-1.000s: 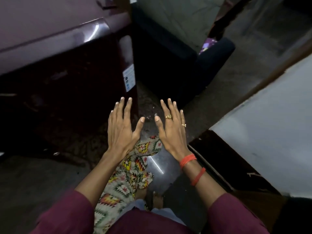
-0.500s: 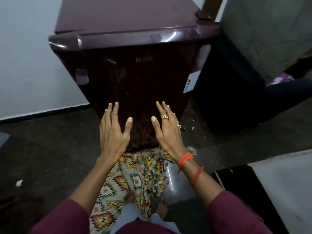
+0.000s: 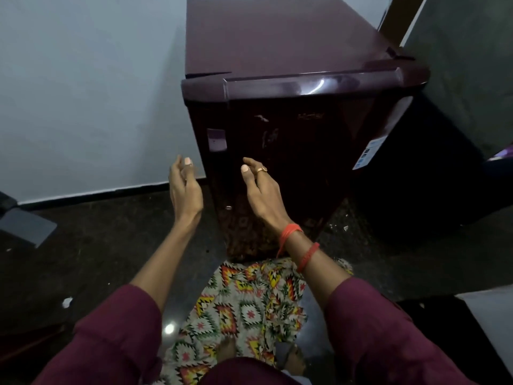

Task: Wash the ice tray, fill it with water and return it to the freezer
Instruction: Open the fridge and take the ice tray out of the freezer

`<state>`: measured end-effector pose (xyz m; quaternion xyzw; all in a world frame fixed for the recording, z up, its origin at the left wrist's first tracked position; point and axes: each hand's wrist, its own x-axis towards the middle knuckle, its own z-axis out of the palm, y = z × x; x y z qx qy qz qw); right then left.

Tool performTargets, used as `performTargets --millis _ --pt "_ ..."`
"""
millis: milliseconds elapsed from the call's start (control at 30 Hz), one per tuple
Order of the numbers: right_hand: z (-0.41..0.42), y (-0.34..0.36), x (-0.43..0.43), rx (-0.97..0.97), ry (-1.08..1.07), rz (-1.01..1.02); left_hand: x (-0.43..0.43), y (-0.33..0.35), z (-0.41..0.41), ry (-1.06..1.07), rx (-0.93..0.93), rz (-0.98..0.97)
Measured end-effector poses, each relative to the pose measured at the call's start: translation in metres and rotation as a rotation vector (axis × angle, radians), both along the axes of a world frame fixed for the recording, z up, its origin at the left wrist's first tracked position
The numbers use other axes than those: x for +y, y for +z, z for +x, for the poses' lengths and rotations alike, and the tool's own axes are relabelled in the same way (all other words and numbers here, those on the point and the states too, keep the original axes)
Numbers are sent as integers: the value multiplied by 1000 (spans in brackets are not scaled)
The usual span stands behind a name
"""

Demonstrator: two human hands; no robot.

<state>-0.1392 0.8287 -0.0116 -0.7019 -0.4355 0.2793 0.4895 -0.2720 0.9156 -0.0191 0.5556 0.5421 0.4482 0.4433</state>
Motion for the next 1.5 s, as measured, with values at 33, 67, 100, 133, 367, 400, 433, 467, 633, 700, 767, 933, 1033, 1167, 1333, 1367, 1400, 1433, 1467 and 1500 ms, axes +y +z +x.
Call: performTargets --millis 33,67,100,133,367,400,433,467,633,700,767,933,1033,1167,1333,1367,1400,1433,1467,1500 --pt "-4 1 7 -4 -2 -5 8 3 -2 -9 -7 -2" --pt "-9 2 16 -12 -3 -9 18 6 -5 -18 -17 4" --pt "-14 2 25 -21 -7 -15 27 9 -7 -28 -28 14" --pt "-18 3 33 -35 -22 -18 36 12 -10 -34 -37 23" --pt "-32 3 74 16 -97 -110 74 22 -26 -69 -73 47" --pt "-34 3 78 43 -114 -120 76 22 -29 -78 -75 48" --pt "-35 5 80 68 -129 -130 77 21 -31 -91 -74 50" --pt "-36 6 82 88 -141 -141 78 21 -34 -110 -74 49" --pt "-39 10 82 81 -158 -180 73 24 -39 -218 -72 88" --pt "-40 11 82 73 -170 -190 70 27 -38 -249 -75 115" --pt "-42 13 82 59 -182 -200 68 30 -37 -272 -78 135" --pt "-46 14 71 -19 -228 -194 63 37 -36 -289 -74 155" --pt "-50 13 43 -90 -248 -182 56 38 -38 -287 -83 172" --pt "-55 18 -10 -85 -263 -145 30 40 -40 -318 -76 252" --pt "-52 20 -76 -13 -271 -117 -23 42 -33 -430 -102 298" --pt "-51 20 -87 -1 -275 -112 -33 43 -31 -453 -118 288" --pt "-50 20 -99 9 -284 -105 -44 43 -29 -470 -134 281" --pt "-48 20 -111 11 -298 -99 -57 44 -27 -482 -145 281" --pt "-46 20 -122 9 -310 -95 -69 46 -25 -491 -150 292" --pt "-43 19 -133 8 -321 -97 -81 48 -24 -499 -148 308"
